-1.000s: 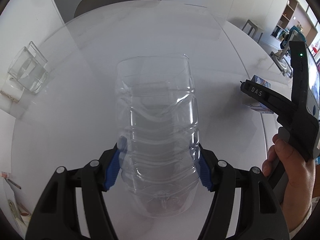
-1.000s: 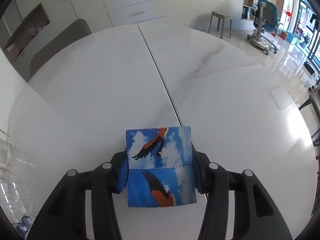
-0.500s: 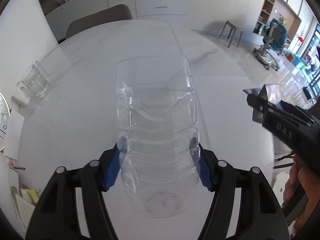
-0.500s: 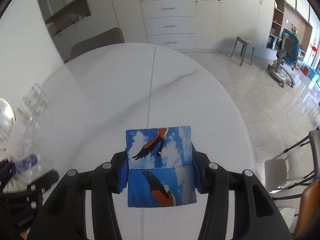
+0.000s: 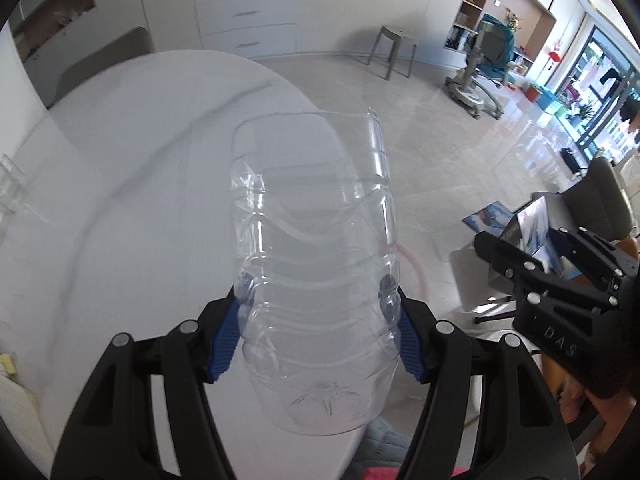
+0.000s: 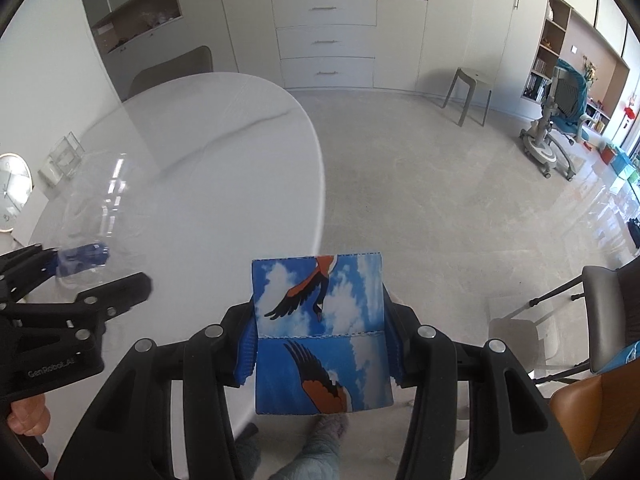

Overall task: Collect trash
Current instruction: 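Carry bottle and box over the wastebasket and open both tools to drop them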

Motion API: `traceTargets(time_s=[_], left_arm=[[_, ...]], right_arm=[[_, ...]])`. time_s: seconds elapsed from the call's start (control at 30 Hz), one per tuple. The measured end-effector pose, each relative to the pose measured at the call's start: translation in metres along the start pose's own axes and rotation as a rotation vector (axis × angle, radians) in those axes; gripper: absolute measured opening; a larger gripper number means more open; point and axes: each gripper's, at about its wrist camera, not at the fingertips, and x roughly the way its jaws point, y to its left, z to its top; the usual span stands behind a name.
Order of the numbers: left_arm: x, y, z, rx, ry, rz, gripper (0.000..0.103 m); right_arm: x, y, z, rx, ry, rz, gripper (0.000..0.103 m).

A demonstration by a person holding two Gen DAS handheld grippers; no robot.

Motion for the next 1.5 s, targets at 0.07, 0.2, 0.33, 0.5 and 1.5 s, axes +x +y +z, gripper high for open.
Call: traceTargets(time_s=[0.07,0.2,0.33,0.5,1.5], left_arm=[[0.019,-0.032,0.001,0.001,0.025,-0.023,0.063],[0.061,-0.078,0.004,0.031,0.074,-0.007,0.063],[0.098,-0.101,0.011,0.019,0.139,0.003,0.064],[0.116,-0.109,0.022,-0.016,0.187,0.039,0.079],[0.038,-0.018,0.002,-0.218,0.095,0.160,0.091]], right_arm=[[-0.002,-0.026,-0.005,-0.029,-0.003,-0.007,0.050],[0.004,-0.060,-0.006,-0.081,-0.003,0.000,0.050],[0.010,-0.089,-0.004,-0.080,-0.008,0.041,0.050],[0.017,-0.115,-0.004,-0.067,-0.007,0.061,0.050],[0.156,-0.057,-0.031,-0.081,0.281,0.118,0.092]])
